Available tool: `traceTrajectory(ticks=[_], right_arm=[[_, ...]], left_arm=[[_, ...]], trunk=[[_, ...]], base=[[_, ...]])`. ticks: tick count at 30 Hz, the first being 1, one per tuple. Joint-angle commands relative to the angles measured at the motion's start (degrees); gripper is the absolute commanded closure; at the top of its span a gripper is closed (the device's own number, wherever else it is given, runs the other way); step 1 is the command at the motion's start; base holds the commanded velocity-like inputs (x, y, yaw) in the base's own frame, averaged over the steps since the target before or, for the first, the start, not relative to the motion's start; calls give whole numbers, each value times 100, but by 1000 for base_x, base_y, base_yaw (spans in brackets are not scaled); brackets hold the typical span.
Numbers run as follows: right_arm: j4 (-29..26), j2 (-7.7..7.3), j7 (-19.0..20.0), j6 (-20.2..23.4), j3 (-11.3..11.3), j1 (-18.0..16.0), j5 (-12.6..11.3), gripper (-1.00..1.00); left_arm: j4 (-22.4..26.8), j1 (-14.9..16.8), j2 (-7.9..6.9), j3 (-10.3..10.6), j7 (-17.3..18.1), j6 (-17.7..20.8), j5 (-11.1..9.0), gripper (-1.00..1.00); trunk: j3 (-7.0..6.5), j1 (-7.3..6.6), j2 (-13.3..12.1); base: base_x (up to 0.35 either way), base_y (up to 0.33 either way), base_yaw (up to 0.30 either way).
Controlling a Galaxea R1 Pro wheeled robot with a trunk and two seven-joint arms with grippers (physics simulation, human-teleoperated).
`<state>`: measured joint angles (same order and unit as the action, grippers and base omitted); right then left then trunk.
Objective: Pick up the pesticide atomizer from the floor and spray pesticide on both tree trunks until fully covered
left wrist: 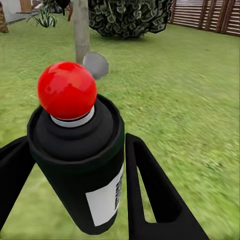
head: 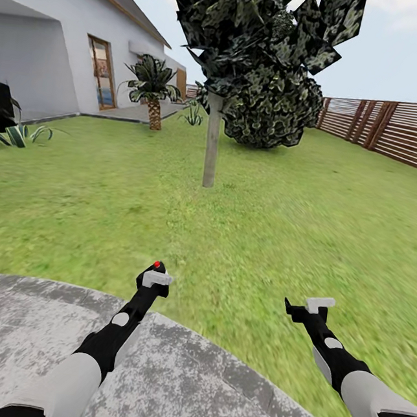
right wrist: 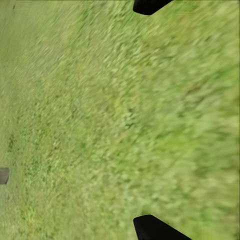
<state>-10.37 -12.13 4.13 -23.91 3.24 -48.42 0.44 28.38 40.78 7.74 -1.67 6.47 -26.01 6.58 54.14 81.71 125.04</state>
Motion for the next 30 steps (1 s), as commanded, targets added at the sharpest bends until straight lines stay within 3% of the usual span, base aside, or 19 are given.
traceTrajectory(ticks=[1,14,30], right_arm=[[0,0,0,0,1,0,0,-100],[73,8,0,0,1,0,2,-100],[123,9,0,-3,2,0,9,-100]], left_arm=[[0,0,0,0,-6,0,1,100],[-8,0,0,0,-8,0,1,100],[-8,0,0,0,-6,0,1,100]], trunk=[[-9,-23,-42],[-126,-308,-563],[-322,-660,-1205]], base=[[0,0,130],[0,0,146],[0,0,251]])
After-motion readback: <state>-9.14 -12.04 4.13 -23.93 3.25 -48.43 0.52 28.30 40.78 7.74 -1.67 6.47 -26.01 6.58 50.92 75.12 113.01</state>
